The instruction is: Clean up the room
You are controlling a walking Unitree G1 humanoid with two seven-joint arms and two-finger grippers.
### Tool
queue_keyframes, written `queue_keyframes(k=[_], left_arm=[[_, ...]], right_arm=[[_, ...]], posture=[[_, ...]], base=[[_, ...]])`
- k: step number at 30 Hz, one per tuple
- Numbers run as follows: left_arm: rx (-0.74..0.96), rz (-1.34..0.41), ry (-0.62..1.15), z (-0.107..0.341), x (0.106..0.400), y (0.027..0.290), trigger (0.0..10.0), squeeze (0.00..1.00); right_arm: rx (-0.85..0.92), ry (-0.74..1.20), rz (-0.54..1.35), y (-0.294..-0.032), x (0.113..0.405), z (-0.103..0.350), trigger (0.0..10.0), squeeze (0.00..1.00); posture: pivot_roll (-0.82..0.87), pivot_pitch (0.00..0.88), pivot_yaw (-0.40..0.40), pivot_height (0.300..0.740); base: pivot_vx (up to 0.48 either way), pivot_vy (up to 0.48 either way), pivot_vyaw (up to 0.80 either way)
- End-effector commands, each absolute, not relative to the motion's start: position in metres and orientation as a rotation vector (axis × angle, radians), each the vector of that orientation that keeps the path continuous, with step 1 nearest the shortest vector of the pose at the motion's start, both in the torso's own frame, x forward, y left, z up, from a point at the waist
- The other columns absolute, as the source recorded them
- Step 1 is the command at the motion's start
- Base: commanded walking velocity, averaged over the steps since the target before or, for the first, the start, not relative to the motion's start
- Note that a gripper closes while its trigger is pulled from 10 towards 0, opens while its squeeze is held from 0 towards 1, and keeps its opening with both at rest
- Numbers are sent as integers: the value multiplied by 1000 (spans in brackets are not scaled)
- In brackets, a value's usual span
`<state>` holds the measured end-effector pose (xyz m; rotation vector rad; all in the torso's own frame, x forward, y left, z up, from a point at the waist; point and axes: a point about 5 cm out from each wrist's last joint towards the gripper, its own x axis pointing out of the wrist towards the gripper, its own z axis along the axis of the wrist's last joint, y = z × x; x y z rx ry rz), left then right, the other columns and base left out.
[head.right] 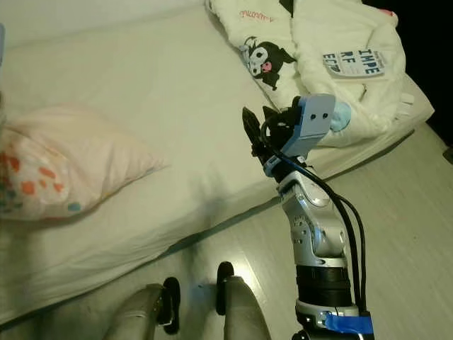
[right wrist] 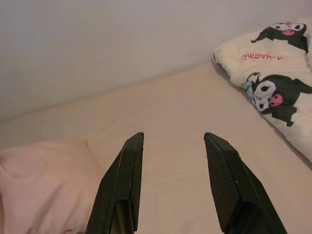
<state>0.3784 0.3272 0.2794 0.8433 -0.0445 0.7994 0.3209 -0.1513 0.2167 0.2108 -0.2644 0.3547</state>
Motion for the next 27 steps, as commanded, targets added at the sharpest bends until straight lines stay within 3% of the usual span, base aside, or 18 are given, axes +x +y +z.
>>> queue_keyframes(k=[1,9,12,14,15,19,23,26,27], left_arm=[[990,819,-32,276,369,342,10000,0],[1265,851,148,249,334,390,10000,0],[1151,943,318,221,303,422,10000,0],[1106,966,351,214,295,427,10000,0],[968,996,427,197,283,436,10000,0],[870,963,579,159,260,443,10000,0],[881,908,647,141,252,442,10000,0],[1185,700,793,104,227,440,10000,0],[1185,700,793,104,227,440,10000,0]], right_arm=[[216,-247,340,-154,319,210,10000,0],[219,-246,339,-154,318,209,10000,0],[222,-245,346,-153,319,208,10000,0],[222,-245,347,-152,319,208,10000,0],[222,-246,349,-152,319,209,10000,0],[223,-248,351,-152,320,209,10000,0],[223,-248,352,-152,320,209,10000,0],[222,-248,353,-152,319,210,10000,0],[222,-248,353,-152,319,210,10000,0]], posture=[[-57,232,75,740],[-37,240,84,740],[-31,235,85,740],[-29,234,85,740],[-29,233,87,740],[-26,234,85,740],[-26,234,85,740],[-33,235,86,740],[-33,235,86,740]], base=[[0,0,0],[0,0,0],[0,0,0],[0,0,0],[0,0,0],[0,0,0],[0,0,0],[0,0,0],[0,0,0]])
